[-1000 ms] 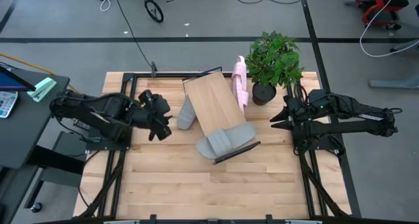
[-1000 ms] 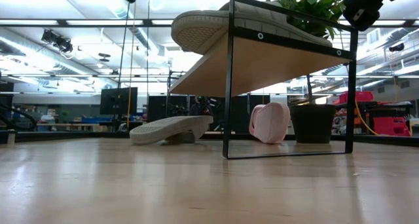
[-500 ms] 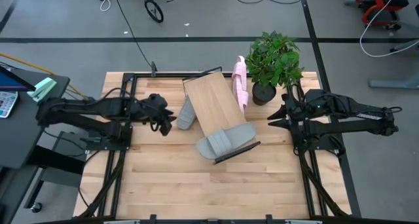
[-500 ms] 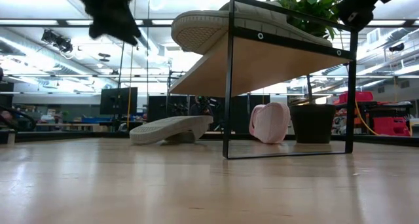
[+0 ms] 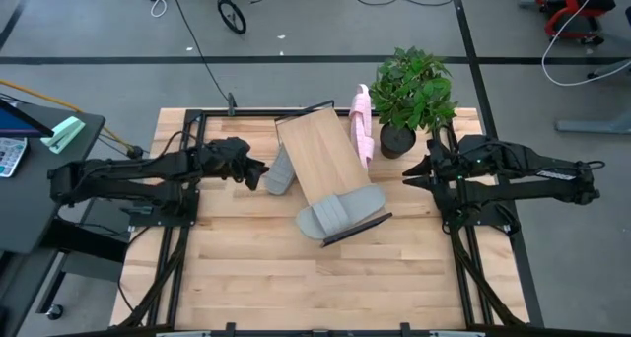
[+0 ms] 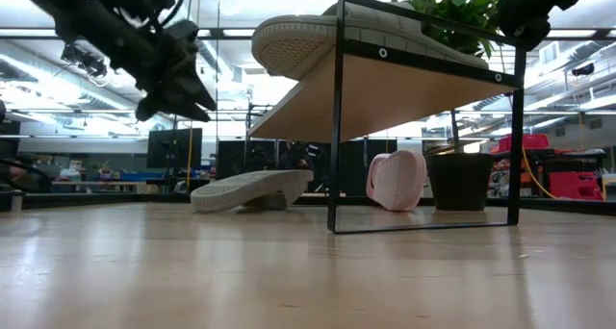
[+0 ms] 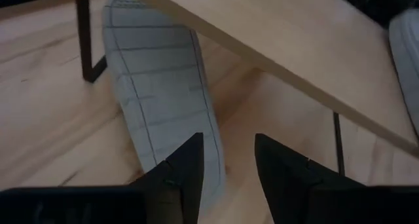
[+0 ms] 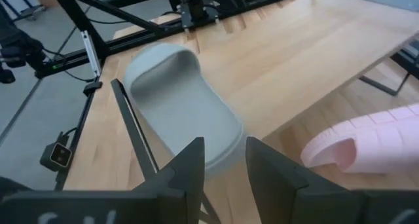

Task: Pick and place slides into the shelf
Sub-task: Put the gray slipper on the shelf

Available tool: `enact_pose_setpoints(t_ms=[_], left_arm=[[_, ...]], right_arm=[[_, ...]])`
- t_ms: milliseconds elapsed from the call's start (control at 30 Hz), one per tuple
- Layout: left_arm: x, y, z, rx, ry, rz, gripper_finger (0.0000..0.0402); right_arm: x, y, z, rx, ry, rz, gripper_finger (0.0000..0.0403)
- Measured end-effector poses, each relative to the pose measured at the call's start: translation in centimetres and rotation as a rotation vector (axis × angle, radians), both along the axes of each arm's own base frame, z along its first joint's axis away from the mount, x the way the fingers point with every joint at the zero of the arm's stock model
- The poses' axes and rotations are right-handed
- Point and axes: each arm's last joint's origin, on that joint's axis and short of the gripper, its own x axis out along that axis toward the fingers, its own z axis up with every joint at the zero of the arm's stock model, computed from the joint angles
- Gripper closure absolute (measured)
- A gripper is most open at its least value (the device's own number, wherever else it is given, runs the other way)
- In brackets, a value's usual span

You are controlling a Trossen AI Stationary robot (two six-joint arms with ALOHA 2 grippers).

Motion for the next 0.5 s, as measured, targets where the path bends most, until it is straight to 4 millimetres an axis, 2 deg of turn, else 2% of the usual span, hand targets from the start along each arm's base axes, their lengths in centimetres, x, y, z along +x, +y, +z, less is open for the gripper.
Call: enact_pose_setpoints(t_ms=[300,500], left_arm=[[-1.5,2.9,-1.9,-0.011,-0.068,0.041,0.0271],[-2.5,4.0,-3.0,-0.059,-0.122,0.051,0.0261]], right_arm=[[-0.5,-0.1,0.2,-0.017,-0.022,-0.060,0.0296],[-1.5,-0.2,0.1,-0.027,-0.016,-0.120,0.0304]])
